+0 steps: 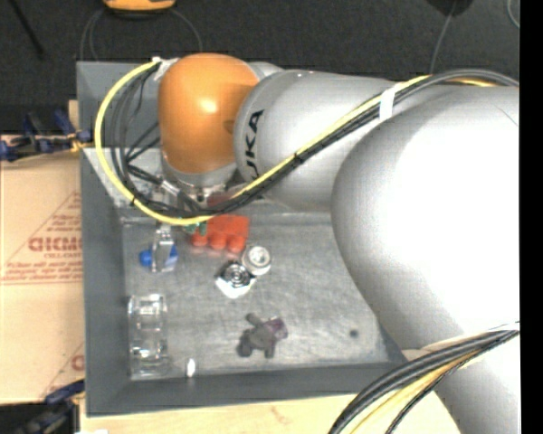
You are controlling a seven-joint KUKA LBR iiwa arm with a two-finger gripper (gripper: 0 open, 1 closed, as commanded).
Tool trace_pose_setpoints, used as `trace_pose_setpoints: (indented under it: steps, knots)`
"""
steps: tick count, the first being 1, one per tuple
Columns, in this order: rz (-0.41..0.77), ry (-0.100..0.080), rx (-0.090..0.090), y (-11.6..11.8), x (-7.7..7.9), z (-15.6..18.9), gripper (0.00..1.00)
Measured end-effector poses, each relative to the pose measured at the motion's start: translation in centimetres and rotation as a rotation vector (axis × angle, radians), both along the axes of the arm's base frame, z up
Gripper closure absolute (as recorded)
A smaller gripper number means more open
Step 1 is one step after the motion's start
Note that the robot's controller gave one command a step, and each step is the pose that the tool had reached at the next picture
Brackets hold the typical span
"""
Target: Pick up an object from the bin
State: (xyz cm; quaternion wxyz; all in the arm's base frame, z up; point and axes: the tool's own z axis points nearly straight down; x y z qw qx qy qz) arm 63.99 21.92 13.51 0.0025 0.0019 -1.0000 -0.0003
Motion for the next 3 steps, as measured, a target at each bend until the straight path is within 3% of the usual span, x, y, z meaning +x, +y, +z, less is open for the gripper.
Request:
trace_pose_setpoints:
  steps: [1,2,3]
  knots:
    - [0.042,-0.014,0.003,-2.0,1.4,-5.1,0.0]
    - [0.038,-0.01,0.002,-2.1,1.3,-5.4,1.0]
    - [0.036,-0.018,0.004,-2.8,-0.9,9.5,1.0]
